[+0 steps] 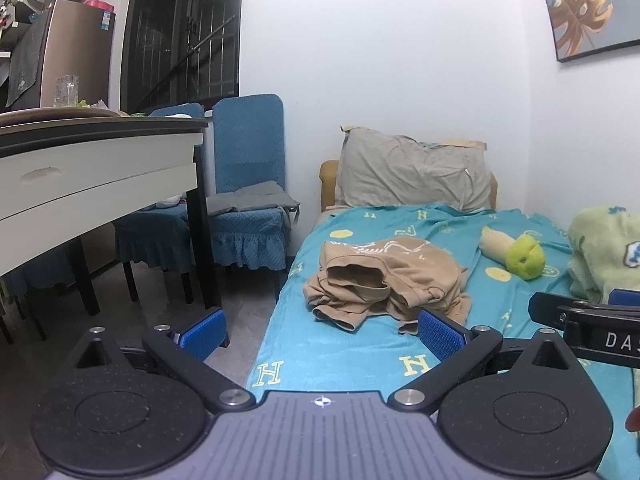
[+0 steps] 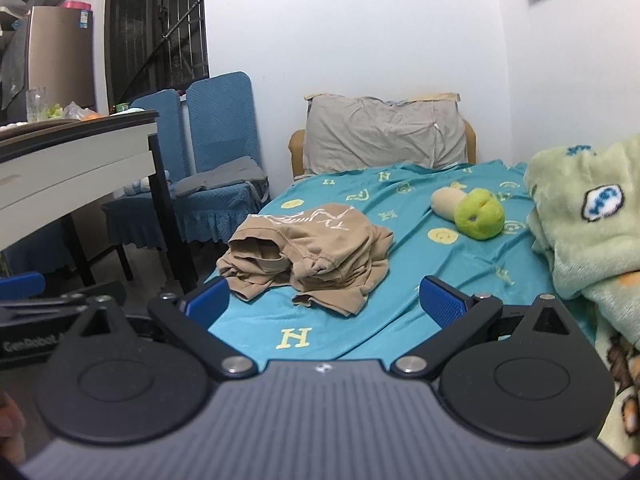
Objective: Fold clothes
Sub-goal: 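Move both grippers toward the crumpled tan T-shirt on the bed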
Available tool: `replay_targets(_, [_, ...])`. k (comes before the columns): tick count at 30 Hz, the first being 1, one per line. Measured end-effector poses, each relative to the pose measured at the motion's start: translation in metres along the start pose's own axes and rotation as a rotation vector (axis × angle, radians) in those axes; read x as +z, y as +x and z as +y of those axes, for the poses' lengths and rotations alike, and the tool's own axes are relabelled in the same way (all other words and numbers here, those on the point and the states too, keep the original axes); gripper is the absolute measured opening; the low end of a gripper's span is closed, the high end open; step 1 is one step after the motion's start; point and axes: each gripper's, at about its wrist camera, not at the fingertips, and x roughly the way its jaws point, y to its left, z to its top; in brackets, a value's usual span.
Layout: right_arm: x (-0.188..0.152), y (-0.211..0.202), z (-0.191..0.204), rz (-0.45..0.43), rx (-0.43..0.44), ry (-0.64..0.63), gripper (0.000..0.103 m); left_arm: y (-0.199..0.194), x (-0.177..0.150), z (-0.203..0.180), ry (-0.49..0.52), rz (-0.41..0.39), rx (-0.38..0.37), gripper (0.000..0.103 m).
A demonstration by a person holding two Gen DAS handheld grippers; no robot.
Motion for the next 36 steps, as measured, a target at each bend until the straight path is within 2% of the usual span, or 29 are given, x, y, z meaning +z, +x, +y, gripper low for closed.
replay_targets(8, [-0.002,-0.005,0.009,-0.034,-0.009,-0.034,0.103,-0.01,-0.005,0.01,-0.01,0.036,0.0,0.103])
replay_targets(10, [-0.001,-0.006,0.007,-0.032,-0.003,-0.028,0.103,0.001,-0.001,0.0,0.0,0.056,0.008,0.103])
replay_targets(13, [0.005,-0.01,0.003,-0.032,0.013,0.001,0.103,0.0,-0.001,0.0,-0.006,0.058,-0.001,0.103])
replay_targets(18, [0.008,-0.009,0.004,-0.03,-0.033,-0.003,0.103,0.0,-0.002,0.001,-0.009,0.058,0.003,0.103])
replay_targets(22, [0.007,-0.006,0.003,-0.013,0.003,0.006,0.103,-0.001,-0.002,0.001,-0.001,0.057,0.002,0.103])
replay_targets(29, [0.004,-0.006,0.0,-0.016,0.0,0.036,0.102,0.0,-0.002,-0.001,0.004,0.065,0.018,0.103])
replay_targets(31, [0.002,-0.005,0.004,-0.01,-0.001,0.013,0.093,0.001,-0.002,-0.001,0.014,0.068,0.021,0.103])
replay_targets(33, [0.002,-0.004,0.006,-0.008,0.002,0.008,0.066,0.002,-0.003,-0.001,0.022,0.061,0.016,0.103])
replay_targets(34, [0.002,-0.004,0.008,-0.006,0.004,0.006,0.061,0.002,-0.003,-0.001,0.025,0.057,0.016,0.103])
replay_targets(36, [0.006,-0.005,0.01,-0.007,0.004,0.005,0.038,0.003,-0.004,-0.001,0.025,0.053,0.011,0.103])
